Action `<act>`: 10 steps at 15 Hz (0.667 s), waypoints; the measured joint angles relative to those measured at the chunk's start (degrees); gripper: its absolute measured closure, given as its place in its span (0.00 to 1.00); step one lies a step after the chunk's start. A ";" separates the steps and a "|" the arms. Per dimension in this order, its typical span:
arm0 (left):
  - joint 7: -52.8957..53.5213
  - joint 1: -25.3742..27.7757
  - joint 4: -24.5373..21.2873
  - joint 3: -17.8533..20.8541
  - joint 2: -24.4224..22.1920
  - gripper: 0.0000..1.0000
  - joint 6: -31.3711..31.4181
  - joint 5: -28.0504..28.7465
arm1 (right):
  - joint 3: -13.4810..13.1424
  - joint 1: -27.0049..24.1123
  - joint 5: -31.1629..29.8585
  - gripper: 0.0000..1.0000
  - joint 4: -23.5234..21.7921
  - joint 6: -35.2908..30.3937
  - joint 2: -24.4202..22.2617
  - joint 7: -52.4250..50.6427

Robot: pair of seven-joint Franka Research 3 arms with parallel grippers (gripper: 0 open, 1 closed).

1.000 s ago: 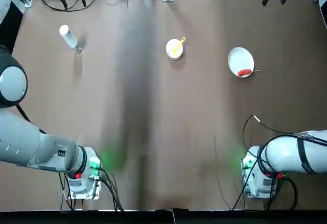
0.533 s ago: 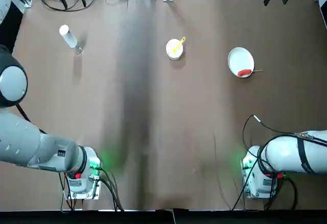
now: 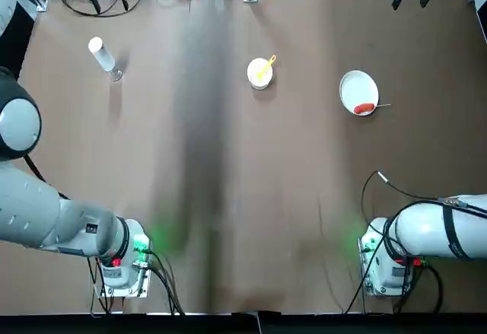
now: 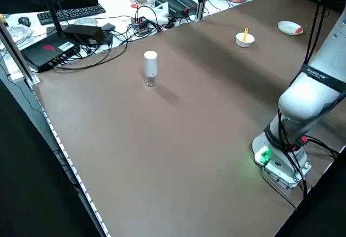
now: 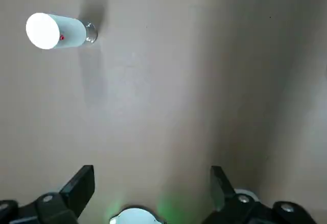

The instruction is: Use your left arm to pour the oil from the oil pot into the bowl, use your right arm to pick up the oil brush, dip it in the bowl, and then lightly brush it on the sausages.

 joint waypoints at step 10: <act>0.00 -0.01 0.01 -0.01 0.00 0.00 0.00 0.00 | 0.71 0.11 0.03 0.00 -0.02 -0.06 0.00 0.00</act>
